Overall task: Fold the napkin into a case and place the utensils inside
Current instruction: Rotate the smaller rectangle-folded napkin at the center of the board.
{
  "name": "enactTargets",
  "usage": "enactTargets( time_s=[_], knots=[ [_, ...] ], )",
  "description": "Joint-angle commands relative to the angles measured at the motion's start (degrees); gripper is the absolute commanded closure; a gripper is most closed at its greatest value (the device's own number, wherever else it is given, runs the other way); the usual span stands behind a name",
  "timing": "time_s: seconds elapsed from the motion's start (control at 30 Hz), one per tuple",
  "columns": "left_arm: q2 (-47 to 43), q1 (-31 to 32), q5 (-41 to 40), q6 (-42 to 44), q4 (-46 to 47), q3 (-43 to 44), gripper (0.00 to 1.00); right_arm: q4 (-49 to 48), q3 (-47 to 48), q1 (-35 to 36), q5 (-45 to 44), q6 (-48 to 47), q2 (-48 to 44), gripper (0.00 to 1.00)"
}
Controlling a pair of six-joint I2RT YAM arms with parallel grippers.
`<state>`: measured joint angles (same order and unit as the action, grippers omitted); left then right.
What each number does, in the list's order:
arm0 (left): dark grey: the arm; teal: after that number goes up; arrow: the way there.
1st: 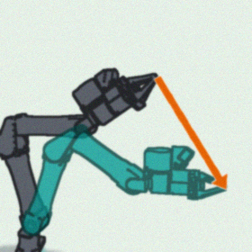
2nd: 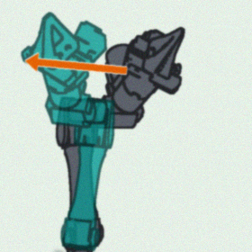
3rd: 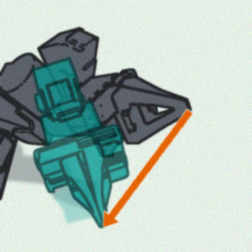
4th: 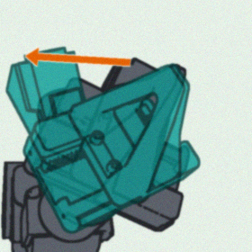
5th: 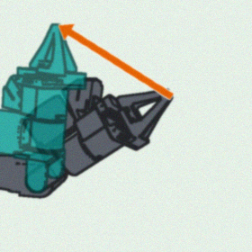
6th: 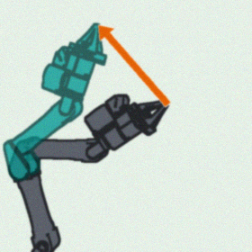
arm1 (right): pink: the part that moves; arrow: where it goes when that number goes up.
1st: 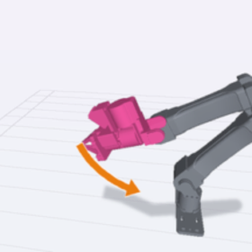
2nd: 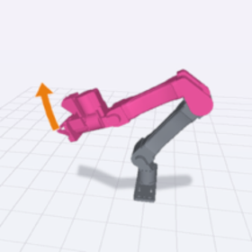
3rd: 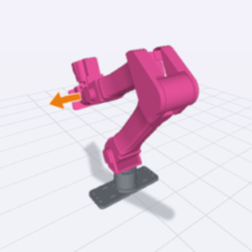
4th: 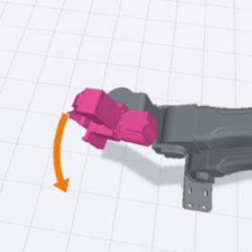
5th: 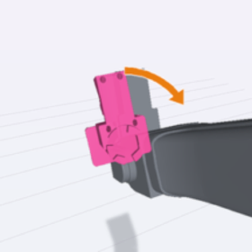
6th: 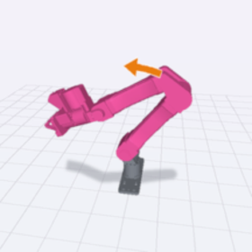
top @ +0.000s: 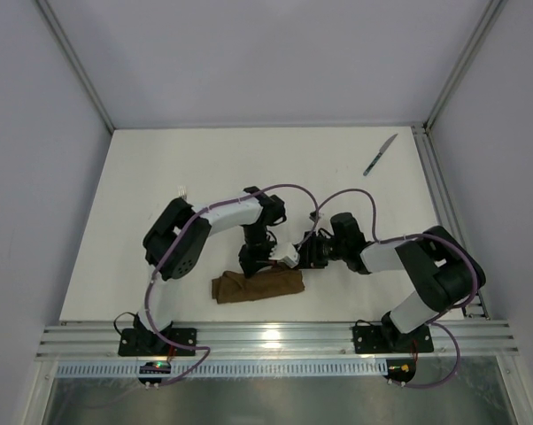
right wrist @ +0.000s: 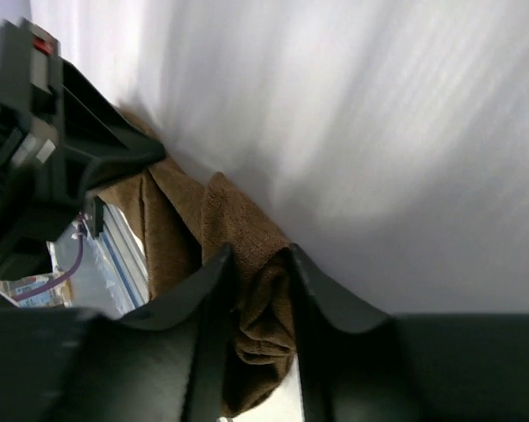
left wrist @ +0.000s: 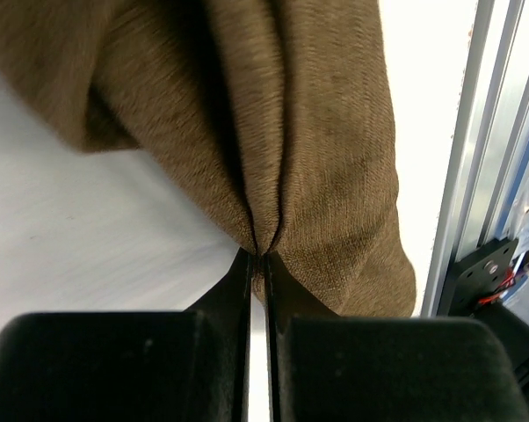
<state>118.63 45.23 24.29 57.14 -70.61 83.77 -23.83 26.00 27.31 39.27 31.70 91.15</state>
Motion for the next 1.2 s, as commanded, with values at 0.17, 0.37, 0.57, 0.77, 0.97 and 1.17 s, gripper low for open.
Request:
enactTargets(
  time_s=[0.17,0.37,0.57,0.77,0.97,1.17],
  knots=[
    [-5.51,-1.55,2.86,-4.32,5.21,-0.97,1.00,-4.81,-6.57,1.96,-6.29,5.73,-3.17,0.96],
    [-6.22,-2.43,3.74,-5.38,6.89,-2.03,1.00,-2.88,-10.87,1.96,-13.42,8.55,-9.22,0.96],
    [-6.13,-3.31,4.18,-5.03,6.01,-1.59,1.00,0.45,-12.64,1.96,-16.15,7.94,-14.77,0.96],
    [-4.20,-3.31,2.16,-6.08,5.74,-1.06,1.00,6.07,-11.32,1.96,-16.33,4.78,-19.95,0.96],
    [-4.90,-3.31,2.60,-7.57,8.73,-2.03,1.00,23.17,-5.35,1.87,-20.17,-3.04,-30.49,0.53],
    [-5.07,-3.31,2.69,-7.66,9.26,-1.24,1.00,32.80,-3.93,1.69,-22.93,-8.93,-44.72,0.41]
  ],
)
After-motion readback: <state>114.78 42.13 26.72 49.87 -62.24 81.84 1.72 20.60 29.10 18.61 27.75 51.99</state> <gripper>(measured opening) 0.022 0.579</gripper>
